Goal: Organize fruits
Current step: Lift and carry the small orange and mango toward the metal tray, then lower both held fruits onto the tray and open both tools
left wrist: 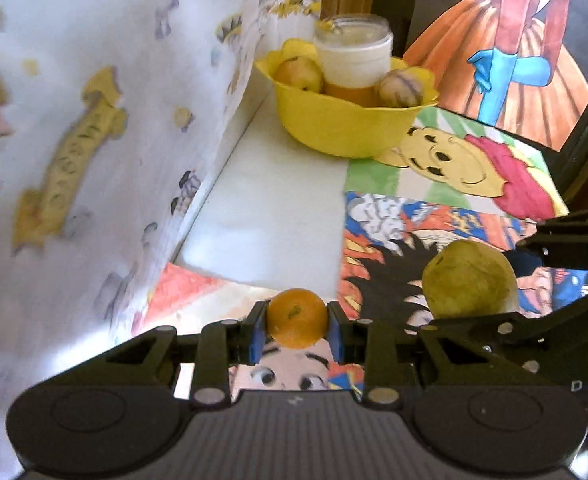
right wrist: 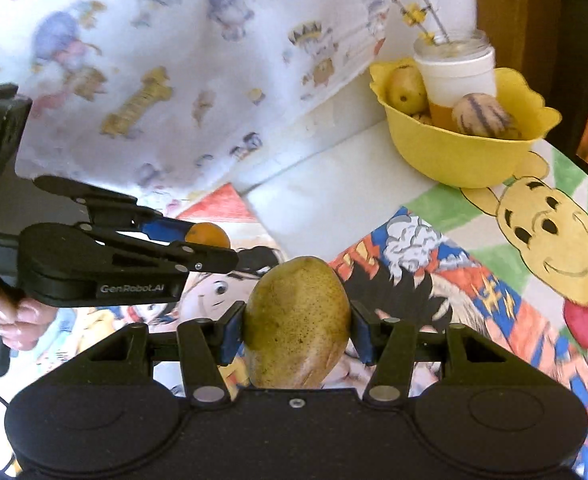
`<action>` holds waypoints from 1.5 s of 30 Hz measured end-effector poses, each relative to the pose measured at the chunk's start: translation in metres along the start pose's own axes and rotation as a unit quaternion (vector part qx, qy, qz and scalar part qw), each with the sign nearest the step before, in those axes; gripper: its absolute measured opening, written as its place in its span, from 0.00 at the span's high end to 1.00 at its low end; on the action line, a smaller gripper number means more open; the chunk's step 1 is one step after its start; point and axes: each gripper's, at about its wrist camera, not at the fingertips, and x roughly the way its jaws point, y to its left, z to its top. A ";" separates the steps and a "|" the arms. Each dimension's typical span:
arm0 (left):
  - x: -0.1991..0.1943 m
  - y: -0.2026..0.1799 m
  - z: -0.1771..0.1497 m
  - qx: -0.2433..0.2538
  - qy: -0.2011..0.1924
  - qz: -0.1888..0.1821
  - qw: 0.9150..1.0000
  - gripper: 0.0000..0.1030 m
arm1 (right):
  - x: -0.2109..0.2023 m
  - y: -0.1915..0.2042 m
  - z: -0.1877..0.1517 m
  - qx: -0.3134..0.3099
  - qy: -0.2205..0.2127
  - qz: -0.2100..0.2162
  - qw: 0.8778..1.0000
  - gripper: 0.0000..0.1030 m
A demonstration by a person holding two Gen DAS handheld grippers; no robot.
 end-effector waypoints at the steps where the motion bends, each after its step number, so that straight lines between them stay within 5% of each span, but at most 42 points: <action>1: -0.006 -0.003 -0.003 -0.001 -0.002 0.000 1.000 0.67 | -0.009 0.003 -0.003 0.000 -0.006 -0.003 1.000 0.46; 20: -0.111 -0.074 -0.068 0.016 -0.029 -0.006 0.999 0.67 | -0.149 0.025 -0.101 0.040 -0.059 -0.045 0.996 0.46; 45: -0.102 -0.130 -0.166 0.053 -0.076 -0.038 0.995 0.67 | -0.163 0.036 -0.222 0.045 -0.112 -0.064 0.991 0.46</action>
